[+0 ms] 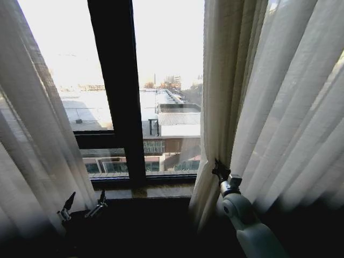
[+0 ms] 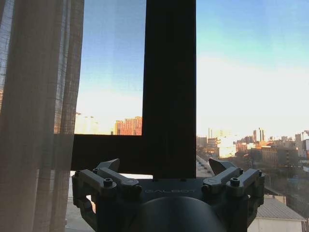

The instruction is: Open the curtains by pulling them apart, changing their state from closed to fully open.

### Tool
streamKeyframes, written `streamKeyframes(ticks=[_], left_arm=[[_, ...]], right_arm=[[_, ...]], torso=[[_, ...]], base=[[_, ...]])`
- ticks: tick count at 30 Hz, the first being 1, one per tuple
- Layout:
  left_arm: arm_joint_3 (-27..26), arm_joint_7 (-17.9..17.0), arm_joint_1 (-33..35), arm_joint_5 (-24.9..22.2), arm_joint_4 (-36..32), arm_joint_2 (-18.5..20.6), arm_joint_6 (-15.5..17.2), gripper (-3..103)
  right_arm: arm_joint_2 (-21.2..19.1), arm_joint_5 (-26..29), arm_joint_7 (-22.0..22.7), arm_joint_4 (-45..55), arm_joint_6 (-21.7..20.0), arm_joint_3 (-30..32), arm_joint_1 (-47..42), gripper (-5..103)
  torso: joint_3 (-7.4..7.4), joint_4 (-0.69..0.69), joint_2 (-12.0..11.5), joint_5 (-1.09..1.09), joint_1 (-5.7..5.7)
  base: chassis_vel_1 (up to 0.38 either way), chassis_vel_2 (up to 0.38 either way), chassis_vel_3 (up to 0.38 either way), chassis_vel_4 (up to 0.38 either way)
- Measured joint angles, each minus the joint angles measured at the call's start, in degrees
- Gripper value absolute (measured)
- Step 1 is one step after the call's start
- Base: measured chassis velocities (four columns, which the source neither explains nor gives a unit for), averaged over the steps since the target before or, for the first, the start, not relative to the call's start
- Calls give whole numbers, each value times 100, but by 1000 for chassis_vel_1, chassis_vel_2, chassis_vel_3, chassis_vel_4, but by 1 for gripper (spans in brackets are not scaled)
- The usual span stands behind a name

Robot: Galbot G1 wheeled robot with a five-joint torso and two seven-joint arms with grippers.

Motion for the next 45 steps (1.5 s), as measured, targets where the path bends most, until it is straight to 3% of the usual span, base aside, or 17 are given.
streamKeyframes(ticks=[45], left_arm=[[-38, 122, 99, -24, 0, -74, -139, 100]], right_arm=[[20, -21, -5, 45, 44, 283, -172, 0]], torso=[[0, 0, 0, 0, 1]], base=[[-356, -349, 355, 350]])
